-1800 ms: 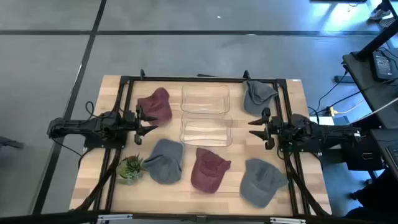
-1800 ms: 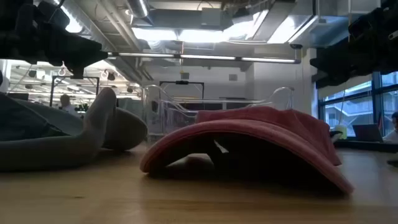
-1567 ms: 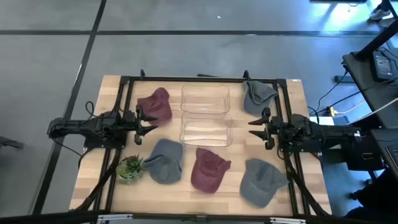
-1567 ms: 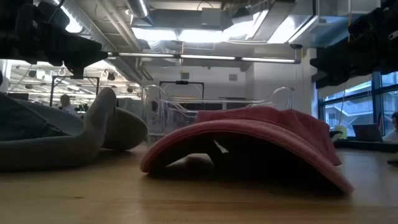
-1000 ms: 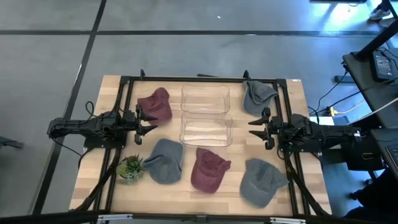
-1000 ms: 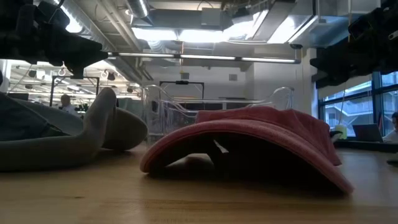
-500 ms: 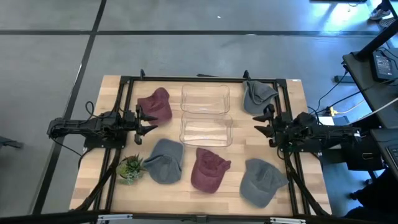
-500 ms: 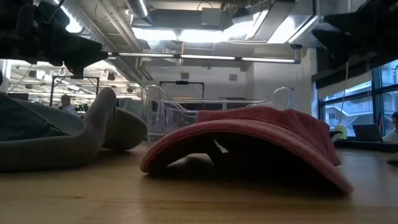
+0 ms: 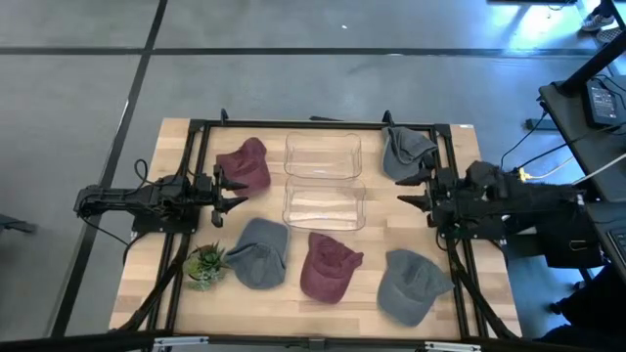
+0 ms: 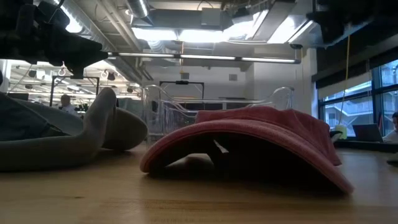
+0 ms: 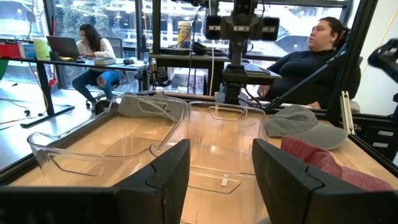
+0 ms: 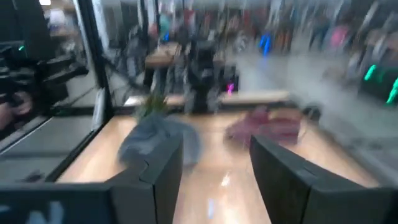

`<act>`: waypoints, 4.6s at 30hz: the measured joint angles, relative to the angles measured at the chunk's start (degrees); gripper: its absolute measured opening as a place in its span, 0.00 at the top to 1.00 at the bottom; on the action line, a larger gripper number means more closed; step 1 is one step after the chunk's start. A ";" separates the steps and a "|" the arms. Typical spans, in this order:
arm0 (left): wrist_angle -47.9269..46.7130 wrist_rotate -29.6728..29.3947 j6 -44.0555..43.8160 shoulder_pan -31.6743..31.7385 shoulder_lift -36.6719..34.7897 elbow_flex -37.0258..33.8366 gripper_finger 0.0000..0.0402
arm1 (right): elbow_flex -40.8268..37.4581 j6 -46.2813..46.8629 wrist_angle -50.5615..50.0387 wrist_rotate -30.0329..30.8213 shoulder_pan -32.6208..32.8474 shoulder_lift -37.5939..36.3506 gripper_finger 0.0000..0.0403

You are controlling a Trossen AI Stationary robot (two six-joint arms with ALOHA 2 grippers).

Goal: Pick & Place hat
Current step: Put the bottom right gray cap into the top transparent bin

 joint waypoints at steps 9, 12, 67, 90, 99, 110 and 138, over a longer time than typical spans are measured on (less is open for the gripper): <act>0.00 -0.01 0.00 0.00 0.00 0.00 0.58 | 25.41 23.96 -35.60 -3.79 11.06 24.79 0.54; 0.02 -0.12 0.00 -0.01 0.00 0.00 0.58 | 25.88 40.80 -44.85 -0.64 16.34 30.68 0.54; 0.61 -4.05 -0.46 0.00 0.11 -0.01 0.58 | 11.89 90.45 -37.65 -5.02 44.49 67.08 0.69; 0.81 -5.15 -0.47 0.00 0.11 0.00 0.58 | 30.53 82.84 -66.95 11.19 44.95 67.74 0.91; 0.84 -5.58 -0.46 0.00 0.11 -0.01 0.58 | 42.30 78.29 -79.45 22.56 44.89 65.42 0.91; 0.87 -5.99 -0.46 -0.01 0.37 0.00 0.58 | 49.00 58.39 -80.04 30.91 39.17 62.70 0.91; 0.86 -5.99 -0.02 -0.02 0.37 0.01 0.58 | 77.20 -32.65 -51.29 53.15 11.70 57.94 0.91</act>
